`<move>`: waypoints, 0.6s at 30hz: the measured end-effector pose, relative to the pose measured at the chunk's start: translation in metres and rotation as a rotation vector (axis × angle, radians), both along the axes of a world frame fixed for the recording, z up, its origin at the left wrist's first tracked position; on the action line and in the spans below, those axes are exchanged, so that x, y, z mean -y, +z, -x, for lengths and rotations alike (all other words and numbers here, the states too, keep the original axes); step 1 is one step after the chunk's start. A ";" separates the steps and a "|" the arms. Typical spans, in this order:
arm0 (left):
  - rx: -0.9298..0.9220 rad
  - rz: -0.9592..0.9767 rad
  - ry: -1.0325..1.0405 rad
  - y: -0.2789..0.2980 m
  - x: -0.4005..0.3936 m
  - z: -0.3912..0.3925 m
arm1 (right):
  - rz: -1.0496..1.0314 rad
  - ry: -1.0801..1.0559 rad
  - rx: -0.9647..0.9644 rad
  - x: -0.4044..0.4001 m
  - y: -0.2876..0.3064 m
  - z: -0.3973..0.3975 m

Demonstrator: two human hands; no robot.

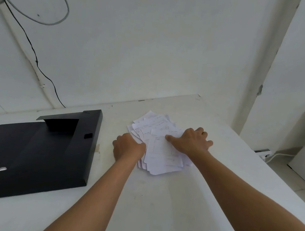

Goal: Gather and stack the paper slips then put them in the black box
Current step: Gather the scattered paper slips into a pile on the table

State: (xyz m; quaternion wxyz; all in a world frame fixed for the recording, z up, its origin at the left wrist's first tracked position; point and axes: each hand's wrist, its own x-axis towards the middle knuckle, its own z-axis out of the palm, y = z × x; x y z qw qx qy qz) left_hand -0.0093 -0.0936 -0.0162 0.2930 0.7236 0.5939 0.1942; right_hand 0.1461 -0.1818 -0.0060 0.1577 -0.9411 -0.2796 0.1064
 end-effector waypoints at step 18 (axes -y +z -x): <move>0.358 0.367 0.114 0.010 -0.018 -0.005 | -0.262 0.021 -0.675 -0.018 0.021 -0.005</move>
